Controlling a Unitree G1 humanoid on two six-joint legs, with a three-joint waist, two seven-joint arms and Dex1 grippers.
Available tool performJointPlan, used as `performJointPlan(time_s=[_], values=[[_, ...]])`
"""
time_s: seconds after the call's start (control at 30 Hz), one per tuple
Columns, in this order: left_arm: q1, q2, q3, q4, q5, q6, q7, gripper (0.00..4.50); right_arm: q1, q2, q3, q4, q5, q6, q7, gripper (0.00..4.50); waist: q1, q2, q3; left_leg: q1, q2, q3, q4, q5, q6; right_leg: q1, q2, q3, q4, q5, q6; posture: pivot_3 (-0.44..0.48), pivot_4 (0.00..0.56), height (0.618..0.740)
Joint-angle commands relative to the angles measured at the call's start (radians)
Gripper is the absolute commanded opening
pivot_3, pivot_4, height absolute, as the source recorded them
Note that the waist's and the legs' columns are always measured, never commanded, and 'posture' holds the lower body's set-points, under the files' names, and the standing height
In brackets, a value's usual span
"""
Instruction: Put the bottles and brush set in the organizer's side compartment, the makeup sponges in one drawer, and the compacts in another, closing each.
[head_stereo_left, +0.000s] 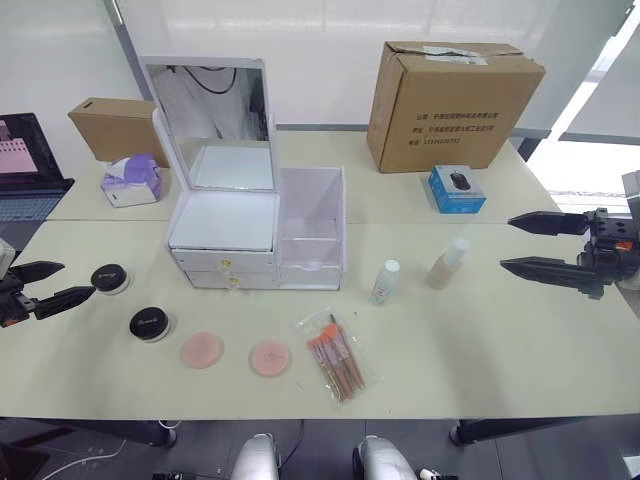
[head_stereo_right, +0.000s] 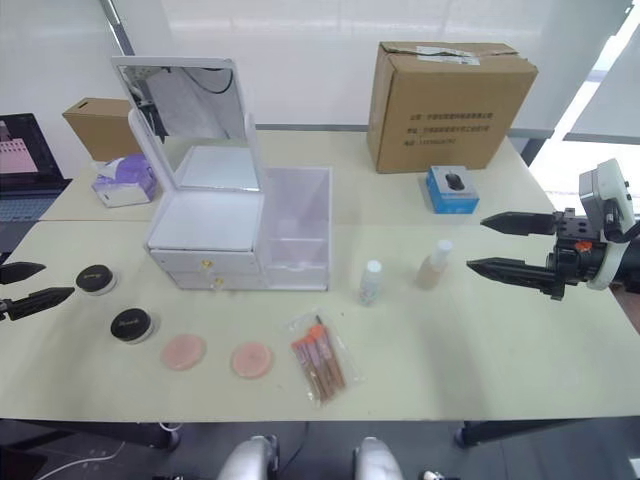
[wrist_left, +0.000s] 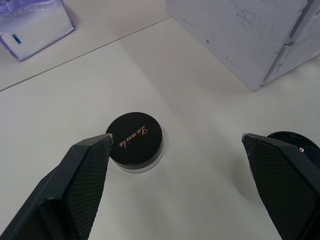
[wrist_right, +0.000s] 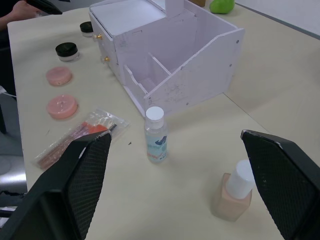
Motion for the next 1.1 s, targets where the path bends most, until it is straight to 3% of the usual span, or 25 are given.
performJointPlan(time_s=[0.03,0.4,0.53,0.6,0.67,0.83,1.1], values=[[-0.018,0.03,0.018,-0.018,-0.007,0.004,0.017,4.46,-0.029,-0.032,-0.005,-0.013,0.006,0.005,0.01,4.5,0.0,0.0,0.0,0.0,0.0,0.0,0.0,0.0,0.0,0.0,0.0,0.0,0.0,0.0,0.0,0.0,0.15,0.738],[-0.024,0.032,0.028,-0.035,-0.017,0.007,0.066,4.46,-0.035,-0.044,-0.007,-0.017,0.011,0.018,0.02,4.5,0.001,0.0,0.0,0.0,0.0,0.0,0.0,0.0,0.0,0.0,0.0,0.0,0.0,0.0,0.0,0.0,0.15,0.738],[-0.088,0.039,0.032,-0.127,-0.102,0.17,-0.052,4.46,-0.028,-0.047,-0.022,-0.033,0.023,0.037,0.015,4.5,0.002,0.0,0.0,0.0,0.0,0.0,0.0,0.0,0.0,0.0,0.0,0.0,0.0,0.0,0.0,0.0,0.15,0.738],[-0.121,0.066,-0.004,-0.212,-0.181,0.381,-0.206,4.46,-0.01,-0.061,-0.031,-0.063,0.019,0.057,0.001,4.5,0.003,0.0,0.0,-0.001,0.0,0.0,0.001,0.0,0.0,0.0,0.0,0.0,0.0,0.0,0.0,0.0,0.15,0.738],[-0.213,0.059,-0.064,-0.3,-0.203,0.481,-0.26,4.46,0.006,-0.075,-0.063,-0.129,0.047,0.114,-0.031,4.5,0.005,0.0,0.0,-0.004,0.0,0.0,0.006,0.0,0.0,0.0,0.0,0.0,0.003,-0.001,-0.001,0.0,0.15,0.738],[-0.377,-0.04,-0.191,-0.443,-0.206,0.538,-0.278,4.46,0.1,-0.073,-0.171,-0.283,0.078,0.23,-0.129,4.5,0.016,0.002,-0.002,-0.004,0.0,0.0,0.008,0.0,0.0,0.002,0.0,-0.001,0.003,-0.003,0.002,0.0,0.15,0.738],[-0.512,-0.261,-0.382,-0.539,-0.162,0.586,-0.246,4.46,0.327,0.016,-0.51,-0.564,0.17,0.494,-0.324,4.5,0.013,0.002,-0.005,-0.006,-0.001,-0.003,0.01,0.0,0.001,0.002,0.003,0.001,0.003,-0.002,0.002,0.0,0.15,0.738]])
